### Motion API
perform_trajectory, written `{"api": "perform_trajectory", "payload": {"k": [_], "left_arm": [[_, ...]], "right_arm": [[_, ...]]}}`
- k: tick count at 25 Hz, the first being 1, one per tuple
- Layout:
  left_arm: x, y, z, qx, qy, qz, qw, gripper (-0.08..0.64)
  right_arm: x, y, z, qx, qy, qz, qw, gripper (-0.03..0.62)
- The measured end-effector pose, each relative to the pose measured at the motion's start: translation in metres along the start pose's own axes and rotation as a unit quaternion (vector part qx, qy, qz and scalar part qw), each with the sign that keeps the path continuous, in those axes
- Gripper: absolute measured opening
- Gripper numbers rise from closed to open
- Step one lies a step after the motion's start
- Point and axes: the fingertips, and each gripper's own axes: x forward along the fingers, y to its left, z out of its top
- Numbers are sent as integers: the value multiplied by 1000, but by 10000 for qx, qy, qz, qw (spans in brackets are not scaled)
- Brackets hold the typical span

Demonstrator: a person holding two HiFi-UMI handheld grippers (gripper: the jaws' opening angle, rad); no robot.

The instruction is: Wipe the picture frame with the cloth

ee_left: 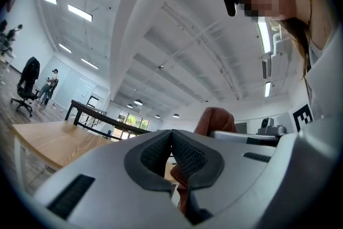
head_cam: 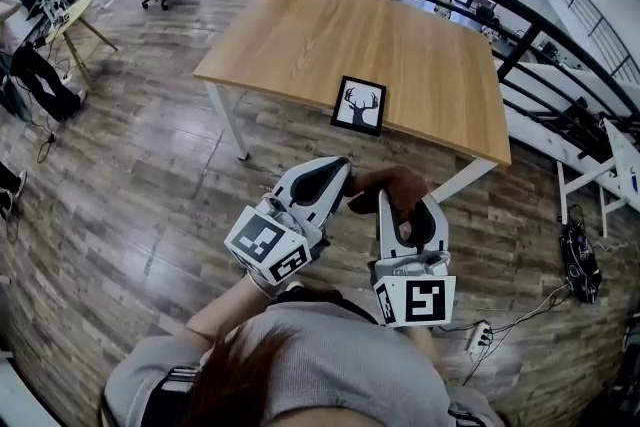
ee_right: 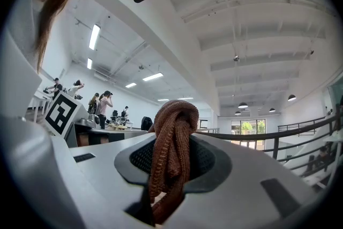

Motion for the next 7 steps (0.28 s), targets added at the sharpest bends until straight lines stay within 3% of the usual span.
{"api": "perform_trajectory", "payload": {"k": [7], "left_arm": [[-10, 13, -2, -95, -135, -35, 9999, 8]], "right_arm": [[7, 16, -9, 190, -86, -27, 9998, 133]]}}
